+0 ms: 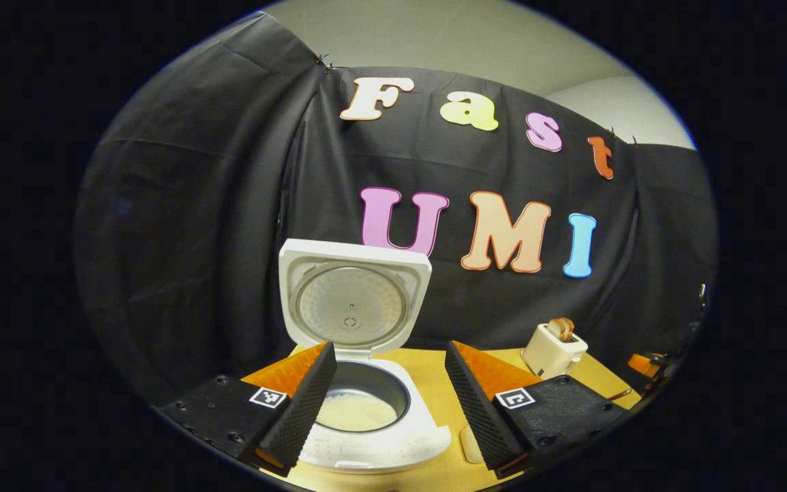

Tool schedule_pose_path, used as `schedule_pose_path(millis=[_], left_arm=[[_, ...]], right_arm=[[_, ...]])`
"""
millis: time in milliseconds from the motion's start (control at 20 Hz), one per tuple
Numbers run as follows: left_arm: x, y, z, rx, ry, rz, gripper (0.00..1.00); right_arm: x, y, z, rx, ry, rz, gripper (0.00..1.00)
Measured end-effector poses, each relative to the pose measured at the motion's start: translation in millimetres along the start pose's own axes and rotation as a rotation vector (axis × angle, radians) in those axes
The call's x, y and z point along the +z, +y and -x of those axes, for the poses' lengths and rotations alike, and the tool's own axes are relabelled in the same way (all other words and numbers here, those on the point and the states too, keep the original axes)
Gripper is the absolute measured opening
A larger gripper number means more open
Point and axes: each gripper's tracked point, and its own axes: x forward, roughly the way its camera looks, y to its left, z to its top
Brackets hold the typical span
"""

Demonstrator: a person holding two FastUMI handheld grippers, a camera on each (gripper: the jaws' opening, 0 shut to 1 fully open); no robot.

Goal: Close the left gripper, press the button to open the rice cooker; take a wooden spoon from the chopstick holder with the right hand, scoop a spoonful of rice and pour it into the rice cooker, then put the wooden spoon back into the chopstick holder.

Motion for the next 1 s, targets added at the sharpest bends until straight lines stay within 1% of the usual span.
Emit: schedule_pose_path(millis=[150, 300, 350, 400, 450, 500, 700, 750, 800, 850, 900, 950, 1000], left_arm=[[29, 7, -25, 0.004, -0.035, 0.008, 0.94], [60, 14, -49, 0.021, -0.081, -0.025, 0.94], [70, 18, -59, 0.032, -0.098, -0.033, 0.94], [78, 21, -67, 0.043, -0.107, -0.033, 0.91], [84, 24, -77, 0.051, -0.114, -0.031, 0.94], [90, 28, -86, 0.058, -0.117, -0.027, 0.91], [101, 43, -130, 0.078, -0.118, -0.027, 0.91], [103, 45, -140, 0.077, -0.116, -0.024, 0.94], [103, 49, -152, 0.082, -0.110, -0.026, 0.90], [101, 54, -162, 0.090, -0.104, -0.034, 0.89], [100, 60, -172, 0.101, -0.097, -0.046, 0.93], [98, 64, -180, 0.112, -0.086, -0.057, 0.89], [97, 66, -187, 0.120, -0.080, -0.060, 0.93]], right_arm=[[7, 0, 22, -0.012, -0.005, -0.022, 0.95], [8, -3, 40, -0.027, 0.001, -0.050, 0.95], [7, -4, 45, -0.036, 0.005, -0.059, 0.95], [6, -7, 49, -0.044, 0.010, -0.071, 0.95], [6, -9, 55, -0.051, 0.014, -0.084, 0.95], [5, -11, 58, -0.063, 0.016, -0.094, 0.95], [7, -24, 74, -0.110, 0.010, -0.104, 0.95], [7, -27, 78, -0.120, 0.011, -0.103, 0.95], [6, -30, 81, -0.132, 0.014, -0.103, 0.95], [7, -31, 86, -0.138, 0.015, -0.106, 0.95], [7, -33, 91, -0.144, 0.013, -0.105, 0.95], [8, -35, 95, -0.155, 0.012, -0.097, 0.95], [6, -38, 98, -0.166, 0.015, -0.089, 0.95]])
